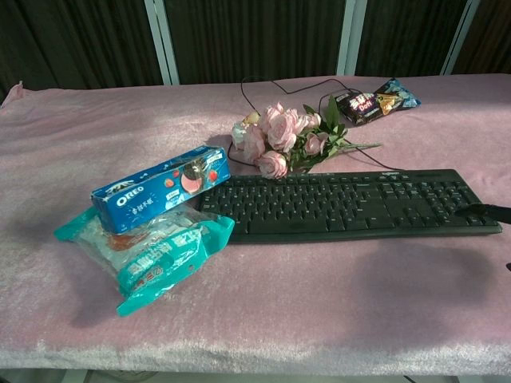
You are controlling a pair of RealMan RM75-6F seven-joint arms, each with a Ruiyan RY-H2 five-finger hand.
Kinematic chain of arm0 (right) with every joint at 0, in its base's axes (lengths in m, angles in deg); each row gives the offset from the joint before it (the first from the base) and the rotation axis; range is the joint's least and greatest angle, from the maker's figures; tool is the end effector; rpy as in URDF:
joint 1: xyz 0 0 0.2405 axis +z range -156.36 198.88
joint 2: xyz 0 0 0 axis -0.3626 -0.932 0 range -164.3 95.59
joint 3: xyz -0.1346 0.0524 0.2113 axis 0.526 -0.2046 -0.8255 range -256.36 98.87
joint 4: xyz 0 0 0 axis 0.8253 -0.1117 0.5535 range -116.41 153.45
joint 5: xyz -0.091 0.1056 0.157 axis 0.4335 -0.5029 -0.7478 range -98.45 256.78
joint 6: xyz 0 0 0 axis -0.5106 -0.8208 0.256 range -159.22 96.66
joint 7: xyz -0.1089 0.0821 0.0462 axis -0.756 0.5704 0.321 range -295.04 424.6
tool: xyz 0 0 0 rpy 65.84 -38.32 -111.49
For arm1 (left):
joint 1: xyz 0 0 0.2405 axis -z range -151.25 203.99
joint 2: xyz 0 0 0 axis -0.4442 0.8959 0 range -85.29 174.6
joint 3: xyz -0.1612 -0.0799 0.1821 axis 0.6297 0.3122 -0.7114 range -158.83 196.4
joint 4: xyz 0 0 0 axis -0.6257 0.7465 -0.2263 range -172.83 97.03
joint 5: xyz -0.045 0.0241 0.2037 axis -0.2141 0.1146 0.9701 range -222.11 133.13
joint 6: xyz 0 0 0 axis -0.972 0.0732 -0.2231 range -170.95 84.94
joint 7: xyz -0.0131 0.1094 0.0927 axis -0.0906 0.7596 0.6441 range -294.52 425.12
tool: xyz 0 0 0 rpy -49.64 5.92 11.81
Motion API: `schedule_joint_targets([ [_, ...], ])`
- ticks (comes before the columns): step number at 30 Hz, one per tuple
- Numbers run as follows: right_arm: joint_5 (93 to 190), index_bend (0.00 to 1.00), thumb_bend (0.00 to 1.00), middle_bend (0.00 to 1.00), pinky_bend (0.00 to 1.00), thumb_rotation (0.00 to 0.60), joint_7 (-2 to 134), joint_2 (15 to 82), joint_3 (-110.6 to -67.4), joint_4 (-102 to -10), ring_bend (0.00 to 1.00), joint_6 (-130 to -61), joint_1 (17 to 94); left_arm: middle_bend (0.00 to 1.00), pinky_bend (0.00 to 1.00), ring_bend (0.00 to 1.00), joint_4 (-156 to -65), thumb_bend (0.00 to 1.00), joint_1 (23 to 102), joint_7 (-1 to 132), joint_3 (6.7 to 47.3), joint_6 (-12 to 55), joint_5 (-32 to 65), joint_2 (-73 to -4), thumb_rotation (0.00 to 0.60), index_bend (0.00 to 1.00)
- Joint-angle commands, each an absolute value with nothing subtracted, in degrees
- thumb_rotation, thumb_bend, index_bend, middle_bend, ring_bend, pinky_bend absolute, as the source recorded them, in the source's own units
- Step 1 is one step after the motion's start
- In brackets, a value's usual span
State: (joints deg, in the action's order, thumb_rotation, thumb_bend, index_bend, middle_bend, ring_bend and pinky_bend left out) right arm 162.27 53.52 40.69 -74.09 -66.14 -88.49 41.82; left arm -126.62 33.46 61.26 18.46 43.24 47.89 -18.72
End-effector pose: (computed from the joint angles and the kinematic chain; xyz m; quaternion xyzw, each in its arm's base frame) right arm -0.3059 -0.2179 0.0330 0.7803 -0.3993 0.2176 0.4293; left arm -0.3065 0.1816 0.1578 -0.6409 -0.3610 -0.4046 0.5433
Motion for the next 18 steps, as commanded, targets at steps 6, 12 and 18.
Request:
schedule_joint_targets([
  [6, 162.3, 0.18, 0.61, 1.00, 1.00, 0.600, 53.5, 40.6, -74.0, -66.4, 1.00, -88.1, 42.0, 0.00, 0.00, 0.00, -126.6, 0.41, 33.4, 61.4, 18.4, 43.4, 48.1, -18.8, 0.600, 0.00],
  [12, 161.7, 0.18, 0.61, 1.00, 1.00, 0.600, 52.9, 40.5, -74.2, -66.7, 1.00, -87.8, 42.2, 0.00, 0.00, 0.00, -126.7, 0.41, 33.2, 61.2, 18.5, 43.7, 47.9, -18.7, 0.600, 0.00],
  [18, 160.7, 0.20, 0.61, 1.00, 1.00, 0.600, 51.9, 40.7, -74.4, -66.8, 1.00, -86.7, 42.6, 0.00, 0.00, 0.00, -126.7, 0.41, 33.0, 61.1, 18.5, 44.0, 48.0, -18.6, 0.600, 0.00],
])
